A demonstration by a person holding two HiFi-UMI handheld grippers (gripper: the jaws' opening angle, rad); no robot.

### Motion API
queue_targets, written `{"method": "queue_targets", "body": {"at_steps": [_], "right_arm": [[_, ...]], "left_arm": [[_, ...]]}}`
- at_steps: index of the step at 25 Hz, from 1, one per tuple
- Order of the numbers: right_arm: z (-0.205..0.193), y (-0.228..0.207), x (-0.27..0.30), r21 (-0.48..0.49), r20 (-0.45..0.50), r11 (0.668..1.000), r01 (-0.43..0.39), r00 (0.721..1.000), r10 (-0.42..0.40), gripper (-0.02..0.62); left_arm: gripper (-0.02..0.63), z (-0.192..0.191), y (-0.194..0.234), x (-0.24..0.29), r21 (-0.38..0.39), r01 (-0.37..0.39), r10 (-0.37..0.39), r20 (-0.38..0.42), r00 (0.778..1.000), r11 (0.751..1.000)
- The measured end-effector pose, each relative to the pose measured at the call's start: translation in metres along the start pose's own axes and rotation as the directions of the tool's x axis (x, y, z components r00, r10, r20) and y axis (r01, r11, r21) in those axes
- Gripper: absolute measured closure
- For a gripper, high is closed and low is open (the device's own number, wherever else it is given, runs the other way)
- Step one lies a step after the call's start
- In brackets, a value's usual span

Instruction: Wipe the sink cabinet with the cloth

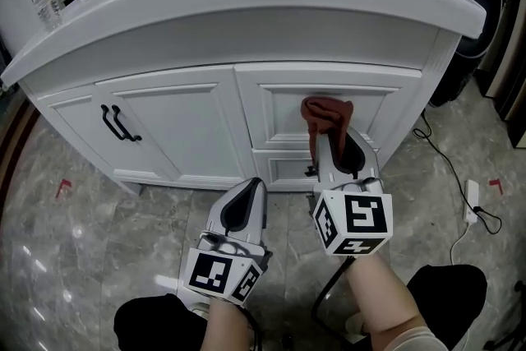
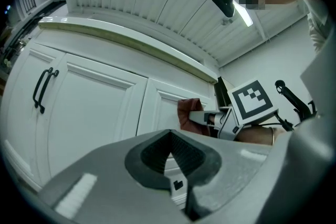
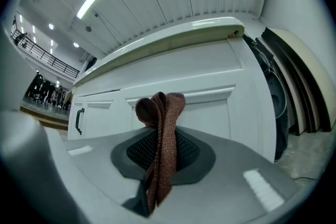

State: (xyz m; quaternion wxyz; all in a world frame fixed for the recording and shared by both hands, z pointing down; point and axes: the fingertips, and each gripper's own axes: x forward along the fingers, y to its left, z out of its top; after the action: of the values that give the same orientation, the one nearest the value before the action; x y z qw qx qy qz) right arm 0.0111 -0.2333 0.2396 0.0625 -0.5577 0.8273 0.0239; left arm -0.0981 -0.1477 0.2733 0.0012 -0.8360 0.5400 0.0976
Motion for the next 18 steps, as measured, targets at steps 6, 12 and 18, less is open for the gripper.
{"method": "queue_targets", "body": {"at_steps": [6, 12, 18], "right_arm": [[-0.001, -0.027, -0.005, -0.010, 0.003, 0.999, 0.036, 0.999, -0.036, 0.512], [-0.006, -0.038, 0.002, -0.016, -0.012, 0.999, 0.043, 0.999, -0.044, 0.512], [-0.014, -0.047, 0.007, -0.003, -0.036, 0.999, 0.035, 0.999, -0.035, 0.512]], "left_arm": [[0.606, -0.007, -0.016, 0.011, 0.003, 0.030, -0.030, -0.006, 1.000, 1.000], [0.606, -0.016, -0.024, 0.020, -0.001, 0.047, -0.047, -0.021, 0.999, 0.999], [0.606, -0.026, -0.033, 0.031, -0.006, 0.065, -0.066, -0.038, 0.997, 0.998]]}}
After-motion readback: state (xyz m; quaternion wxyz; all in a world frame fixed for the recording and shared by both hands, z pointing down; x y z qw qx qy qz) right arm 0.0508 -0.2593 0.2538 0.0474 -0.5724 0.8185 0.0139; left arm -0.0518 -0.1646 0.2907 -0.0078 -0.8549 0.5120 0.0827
